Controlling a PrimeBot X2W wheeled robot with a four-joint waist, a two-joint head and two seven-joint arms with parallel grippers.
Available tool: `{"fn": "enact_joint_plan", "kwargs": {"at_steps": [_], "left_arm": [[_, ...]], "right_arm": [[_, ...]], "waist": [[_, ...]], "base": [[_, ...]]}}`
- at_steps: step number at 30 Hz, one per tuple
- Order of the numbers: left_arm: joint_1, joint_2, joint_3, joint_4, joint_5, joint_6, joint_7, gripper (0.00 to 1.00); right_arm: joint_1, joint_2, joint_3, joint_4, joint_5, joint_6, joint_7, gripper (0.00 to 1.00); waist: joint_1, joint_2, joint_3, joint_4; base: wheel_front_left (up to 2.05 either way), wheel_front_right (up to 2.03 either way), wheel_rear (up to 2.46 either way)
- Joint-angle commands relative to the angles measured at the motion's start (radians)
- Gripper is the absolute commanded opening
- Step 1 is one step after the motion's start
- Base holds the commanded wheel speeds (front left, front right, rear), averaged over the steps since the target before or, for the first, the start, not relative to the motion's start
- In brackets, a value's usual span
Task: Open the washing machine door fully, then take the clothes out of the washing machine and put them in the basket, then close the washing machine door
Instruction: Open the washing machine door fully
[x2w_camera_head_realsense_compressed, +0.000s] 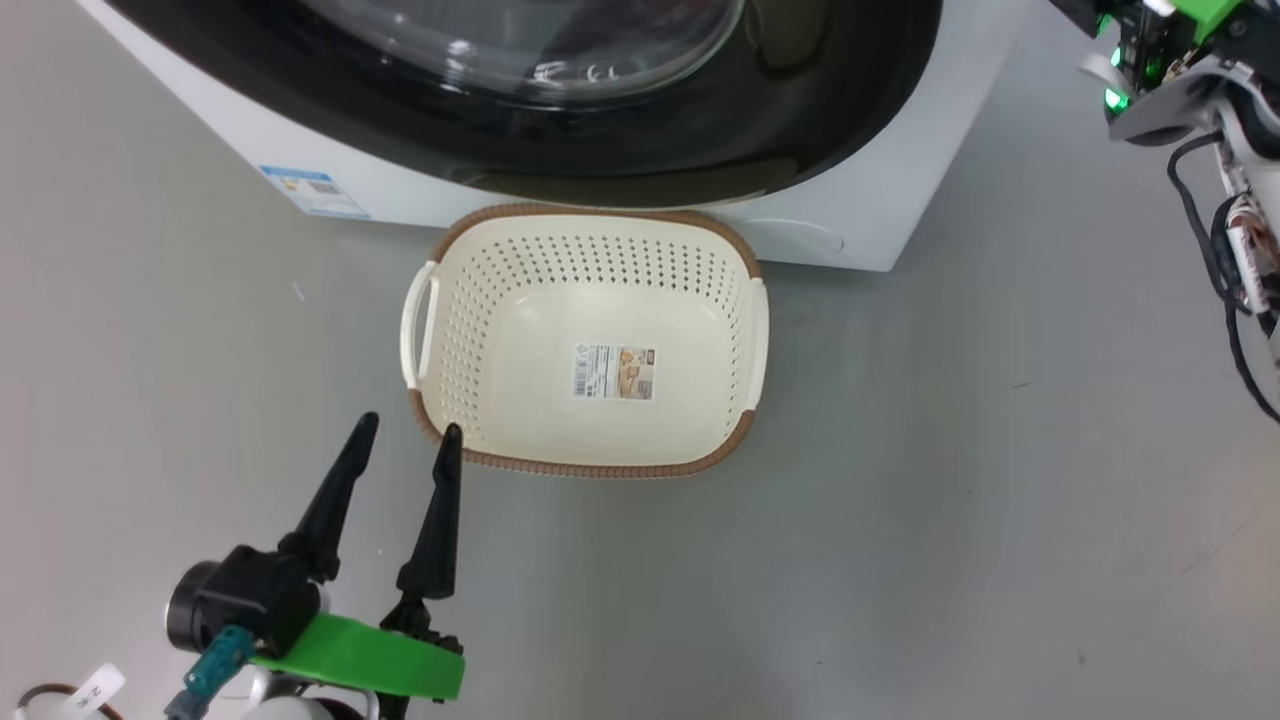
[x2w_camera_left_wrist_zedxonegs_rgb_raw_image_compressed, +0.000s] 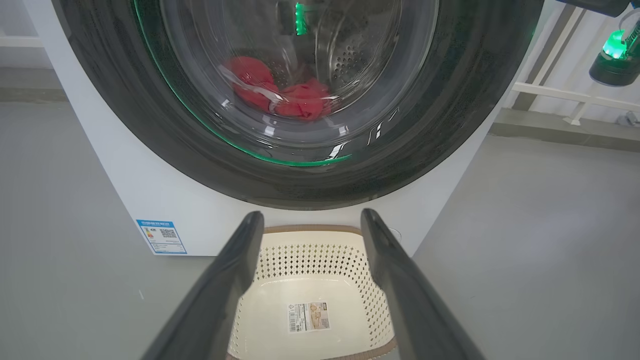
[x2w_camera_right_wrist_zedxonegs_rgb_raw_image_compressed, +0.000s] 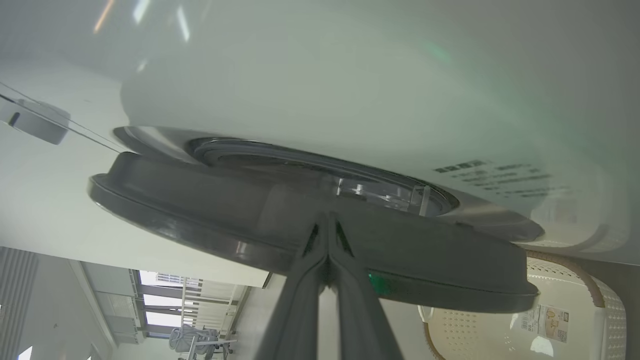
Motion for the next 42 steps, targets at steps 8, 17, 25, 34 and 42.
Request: {"fn": "enact_joint_plan", "kwargs": {"at_steps": [8,17,25,34,42], "left_arm": [[-0.033,0.010,0.010,-0.029,-0.031,-0.006,-0.012,1.00],[-0.048,0.010,0.000,-0.030,-0.049,-0.006,-0.012,1.00],[-0.049,0.010,-0.003,-0.031,-0.054,-0.006,-0.012,1.00],[-0.023,0.010,0.002,-0.021,-0.040,-0.006,-0.012,1.00],[0.025,0.010,0.004,-0.017,-0.023,-0.006,-0.012,1.00]], "right_arm": [[-0.088,0.003,0.006,0.035,-0.008,0.007,0.034,0.00],[-0.120,0.007,0.014,0.060,-0.017,0.007,0.058,0.00],[-0.091,0.020,0.039,0.007,-0.032,0.007,0.091,0.00],[0.039,0.034,0.066,-0.089,-0.031,0.007,0.135,0.00],[0.189,0.059,0.087,-0.193,-0.023,0.007,0.153,0.00]], "waist": [[0.0000,0.0000,0.049,0.040],[0.0000,0.0000,0.067,0.056],[0.0000,0.0000,0.060,0.054],[0.0000,0.0000,-0.007,0.046],[0.0000,0.0000,-0.085,0.050]], "base": [[0.00,0.00,0.00],[0.00,0.00,0.00],[0.00,0.00,0.00],[0.00,0.00,0.00],[0.00,0.00,0.00]]}}
